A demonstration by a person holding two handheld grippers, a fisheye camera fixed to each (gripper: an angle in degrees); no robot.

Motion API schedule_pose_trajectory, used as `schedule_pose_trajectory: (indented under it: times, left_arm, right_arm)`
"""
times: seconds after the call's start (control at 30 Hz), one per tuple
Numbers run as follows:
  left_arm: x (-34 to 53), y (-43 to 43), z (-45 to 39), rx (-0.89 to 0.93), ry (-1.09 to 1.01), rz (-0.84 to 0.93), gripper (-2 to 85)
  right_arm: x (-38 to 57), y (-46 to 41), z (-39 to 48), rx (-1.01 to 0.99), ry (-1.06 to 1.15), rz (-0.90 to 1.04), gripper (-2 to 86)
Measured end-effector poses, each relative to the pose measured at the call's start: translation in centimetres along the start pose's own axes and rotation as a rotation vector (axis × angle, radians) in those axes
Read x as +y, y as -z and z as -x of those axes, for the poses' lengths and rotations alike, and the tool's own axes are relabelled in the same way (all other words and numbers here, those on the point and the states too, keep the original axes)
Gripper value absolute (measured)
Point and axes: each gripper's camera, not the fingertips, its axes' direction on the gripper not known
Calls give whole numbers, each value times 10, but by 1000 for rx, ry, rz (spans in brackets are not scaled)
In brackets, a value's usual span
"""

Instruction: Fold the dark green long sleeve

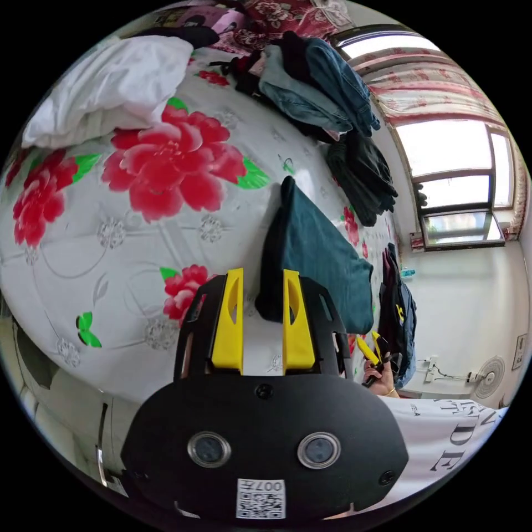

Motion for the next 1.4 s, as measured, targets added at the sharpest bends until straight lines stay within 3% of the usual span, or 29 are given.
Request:
schedule_pose_trajectory:
  times: [0.2, 0.33, 0.47, 0.6, 0.67, 0.77, 0.9, 1.03, 1.17, 1.4]
  left_arm:
    - [-7, -3, 28, 38, 93, -24, 108]
    - [-10, 7, 41, 89, 98, -59, 103]
    - [-1, 14, 67, 130, 135, -83, 101]
    - [8, 19, 91, 171, 165, -113, 101]
    - [14, 20, 106, 198, 188, -120, 104]
    - [20, 19, 126, 242, 214, -121, 108]
    - [22, 17, 137, 295, 177, -118, 116]
    - [8, -5, 126, 392, 57, -38, 148]
    - [-20, -42, 98, 402, -112, 66, 165]
    - [-54, -97, 56, 401, -174, 237, 83]
  right_arm:
    - [-35, -41, 34, -44, -3, 10, 90]
    - [-36, -54, 156, -15, 429, 64, 77]
    - [30, -110, 292, 66, 952, 232, 69]
    - [102, -194, 340, 13, 1197, 452, 69]
    - [133, -262, 334, -27, 1170, 665, 74]
    - [139, -313, 311, 47, 1070, 806, 82]
    - [86, -285, 293, -9, 917, 657, 90]
    - [8, -245, 233, 15, 598, 498, 101]
    - [-17, -254, 177, -166, 345, 547, 111]
    - [-21, -296, 177, -244, 285, 680, 91]
